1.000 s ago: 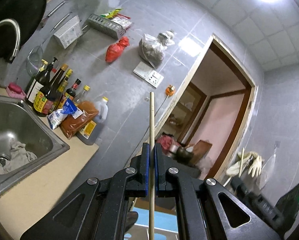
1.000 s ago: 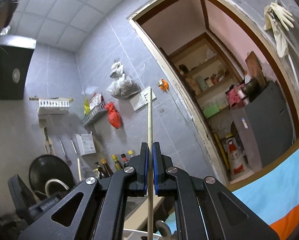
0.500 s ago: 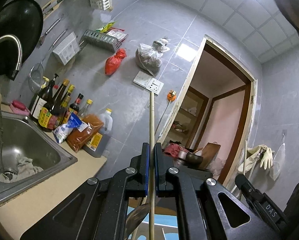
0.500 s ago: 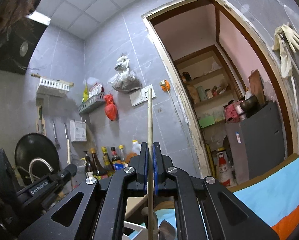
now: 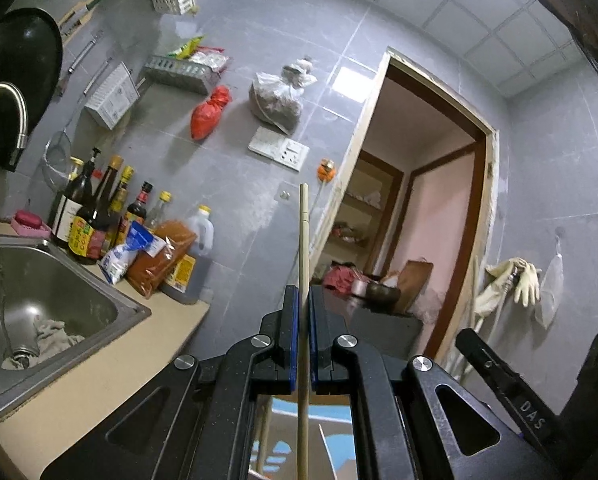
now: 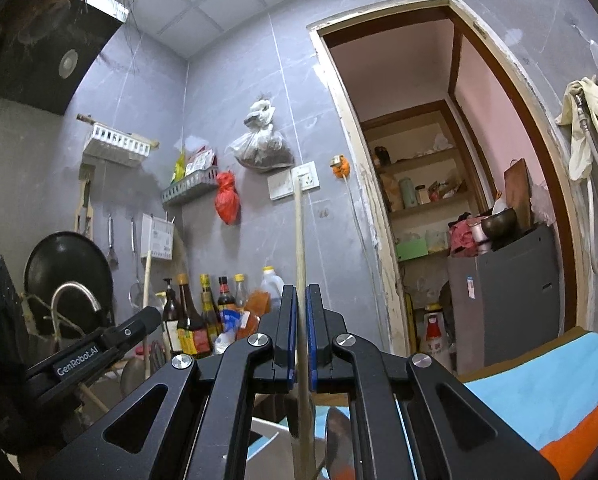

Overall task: Organize utensils
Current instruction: 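Lower both chopsticks into the white caddy and open both grippers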

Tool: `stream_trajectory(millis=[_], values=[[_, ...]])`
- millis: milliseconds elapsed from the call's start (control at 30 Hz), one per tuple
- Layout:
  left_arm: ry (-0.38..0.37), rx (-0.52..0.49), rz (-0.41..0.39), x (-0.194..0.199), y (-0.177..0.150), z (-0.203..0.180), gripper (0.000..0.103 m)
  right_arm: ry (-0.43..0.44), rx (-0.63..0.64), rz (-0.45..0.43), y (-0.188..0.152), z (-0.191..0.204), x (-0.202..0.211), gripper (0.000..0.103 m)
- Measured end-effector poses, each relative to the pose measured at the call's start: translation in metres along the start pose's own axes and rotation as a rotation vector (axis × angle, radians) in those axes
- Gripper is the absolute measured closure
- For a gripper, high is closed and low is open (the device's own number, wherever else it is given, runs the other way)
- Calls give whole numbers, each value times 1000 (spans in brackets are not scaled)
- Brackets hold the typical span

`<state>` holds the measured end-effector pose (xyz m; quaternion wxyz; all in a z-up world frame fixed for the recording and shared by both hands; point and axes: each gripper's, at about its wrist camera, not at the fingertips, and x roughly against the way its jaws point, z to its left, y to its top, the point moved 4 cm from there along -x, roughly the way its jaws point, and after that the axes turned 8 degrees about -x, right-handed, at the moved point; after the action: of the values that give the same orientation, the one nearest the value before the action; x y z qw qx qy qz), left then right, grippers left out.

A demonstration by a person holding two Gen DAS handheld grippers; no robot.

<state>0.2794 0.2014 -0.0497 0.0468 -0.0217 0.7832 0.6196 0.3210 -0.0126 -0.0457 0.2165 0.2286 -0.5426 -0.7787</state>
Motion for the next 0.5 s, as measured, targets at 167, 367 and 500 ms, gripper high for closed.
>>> stream_trajectory(millis=[167, 367, 500], values=[[-26, -30, 70, 1, -4, -7, 100, -1, -7, 47, -2, -1, 1, 99], [-62, -39, 155, 2, -7, -15, 98, -9, -10, 100, 1, 0, 5, 98], [-72, -22, 199, 3, -5, -17, 81, -16, -27, 136, 4, -1, 7, 93]])
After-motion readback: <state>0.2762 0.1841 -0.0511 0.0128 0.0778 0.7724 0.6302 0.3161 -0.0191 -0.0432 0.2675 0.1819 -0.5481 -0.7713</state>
